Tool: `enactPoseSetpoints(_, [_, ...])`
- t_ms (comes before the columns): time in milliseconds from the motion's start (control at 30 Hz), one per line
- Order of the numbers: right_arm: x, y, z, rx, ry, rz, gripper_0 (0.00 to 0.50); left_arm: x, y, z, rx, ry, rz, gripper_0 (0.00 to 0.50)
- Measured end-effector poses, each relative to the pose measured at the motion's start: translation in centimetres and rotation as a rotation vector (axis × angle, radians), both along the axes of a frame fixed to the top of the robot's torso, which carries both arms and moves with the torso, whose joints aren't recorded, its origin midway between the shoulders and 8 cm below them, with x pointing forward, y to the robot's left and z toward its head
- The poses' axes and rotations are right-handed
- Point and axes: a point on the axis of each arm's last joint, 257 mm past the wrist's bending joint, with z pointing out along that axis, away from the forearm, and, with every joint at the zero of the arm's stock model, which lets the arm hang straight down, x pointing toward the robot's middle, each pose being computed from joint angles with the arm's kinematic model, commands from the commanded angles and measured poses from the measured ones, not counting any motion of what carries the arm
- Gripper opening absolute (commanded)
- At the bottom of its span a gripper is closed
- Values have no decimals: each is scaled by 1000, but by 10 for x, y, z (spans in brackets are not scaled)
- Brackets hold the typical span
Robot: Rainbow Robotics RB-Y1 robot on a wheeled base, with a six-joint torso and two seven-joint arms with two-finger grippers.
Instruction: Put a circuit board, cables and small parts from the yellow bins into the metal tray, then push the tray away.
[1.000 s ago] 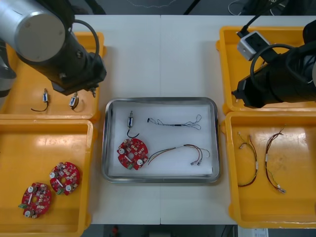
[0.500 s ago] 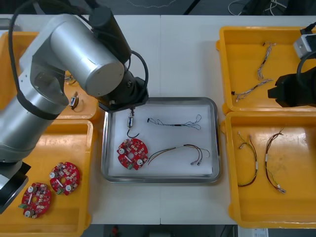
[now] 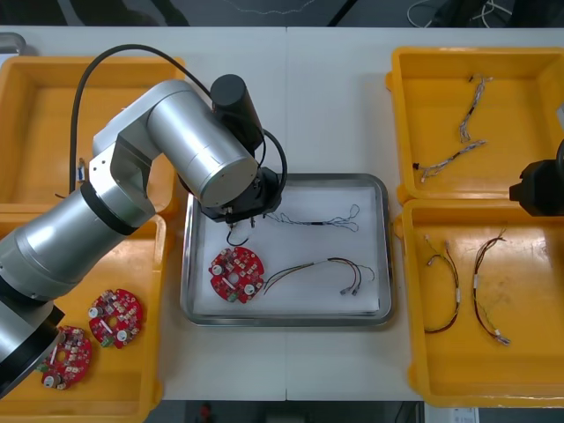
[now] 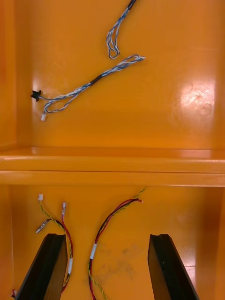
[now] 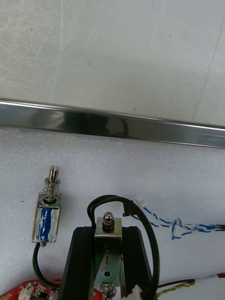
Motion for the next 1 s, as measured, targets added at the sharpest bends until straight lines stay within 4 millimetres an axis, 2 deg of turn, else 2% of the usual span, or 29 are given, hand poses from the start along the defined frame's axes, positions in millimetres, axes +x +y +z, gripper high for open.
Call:
enactPoseSetpoints(400, [-19, -19, -25, 15, 58, -59, 500, 6, 4, -18, 22, 1, 8, 5])
enactPoseSetpoints(433, [-22, -20, -28, 19, 65, -67, 500, 6, 5, -18, 23, 1, 8, 32])
enactPoseSetpoints(467, [-24, -22, -31, 26, 71, -79, 500, 6, 5, -18, 23, 1, 9, 88])
enactPoseSetpoints(500, [-26, -23, -34, 33, 77, -92, 500, 6, 5, -18, 23, 1, 9, 275])
enactPoseSetpoints(533, [-28, -25, -36, 38, 83, -100, 500, 6, 5, -17, 24, 1, 9, 406])
enactPoseSetpoints(600, [-33, -28, -41, 42, 94, -110, 500, 7, 5, -17, 24, 0, 9, 500])
enactPoseSetpoints(867, [-48, -41, -54, 54, 127, -144, 500, 7, 4, -16, 25, -3, 9, 500])
enactPoseSetpoints(1000, [-54, -43, -61, 59, 145, -153, 500, 1, 7, -12, 42, 8, 8, 500])
